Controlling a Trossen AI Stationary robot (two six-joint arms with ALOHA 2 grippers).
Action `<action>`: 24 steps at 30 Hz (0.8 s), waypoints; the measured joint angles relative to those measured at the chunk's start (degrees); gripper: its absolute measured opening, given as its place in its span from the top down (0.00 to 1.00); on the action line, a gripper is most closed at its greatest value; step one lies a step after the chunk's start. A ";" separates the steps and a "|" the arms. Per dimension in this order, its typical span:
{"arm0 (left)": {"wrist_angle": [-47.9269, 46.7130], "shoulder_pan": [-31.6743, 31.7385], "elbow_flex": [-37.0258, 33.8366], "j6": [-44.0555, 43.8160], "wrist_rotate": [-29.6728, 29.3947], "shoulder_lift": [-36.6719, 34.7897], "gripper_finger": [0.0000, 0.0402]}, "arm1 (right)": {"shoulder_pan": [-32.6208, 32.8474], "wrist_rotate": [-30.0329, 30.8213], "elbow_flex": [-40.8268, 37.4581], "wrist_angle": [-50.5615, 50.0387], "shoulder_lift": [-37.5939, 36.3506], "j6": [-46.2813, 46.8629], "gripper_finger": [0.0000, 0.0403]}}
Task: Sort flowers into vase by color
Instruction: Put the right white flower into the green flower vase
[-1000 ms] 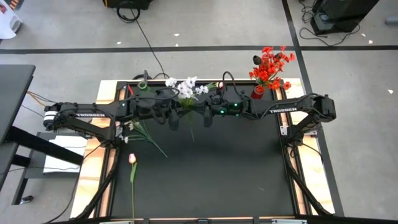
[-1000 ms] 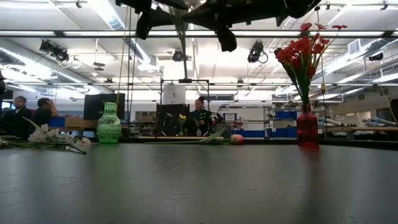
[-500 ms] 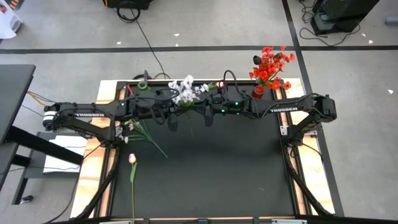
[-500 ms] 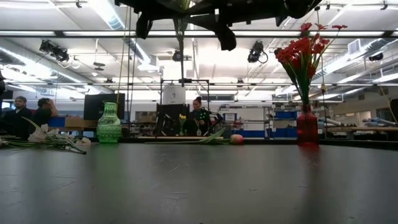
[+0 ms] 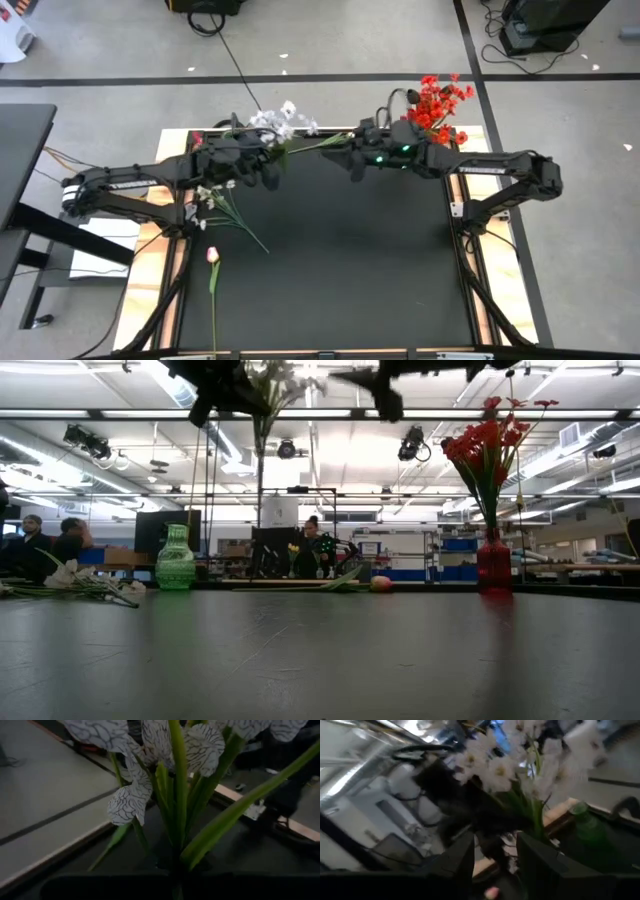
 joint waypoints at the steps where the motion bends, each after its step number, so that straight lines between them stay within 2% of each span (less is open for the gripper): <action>1: 0.09 0.71 -0.01 0.62 -0.05 -0.78 0.97 | -0.57 -1.69 0.10 -0.07 -0.86 -0.08 0.62; 5: -1.05 3.60 0.04 1.67 -0.15 -3.96 0.97 | -2.18 -6.59 -0.11 -2.45 -3.96 -2.95 0.62; 8: -1.91 5.16 0.03 3.80 -0.12 -5.92 0.97 | -2.89 -8.60 0.00 -4.91 -7.91 -9.78 0.65; 15: -2.06 7.70 0.06 8.74 4.72 -8.97 0.97 | -3.12 -14.13 -0.10 -16.09 -15.38 -26.31 0.81; 20: -2.45 10.05 0.06 9.82 6.80 -10.33 0.97 | -3.11 -15.26 -0.11 -21.70 -18.95 -29.37 0.91; 24: -3.16 13.99 0.06 10.24 6.95 -12.10 0.97 | -3.13 -15.06 -0.10 -21.31 -20.91 -29.43 0.95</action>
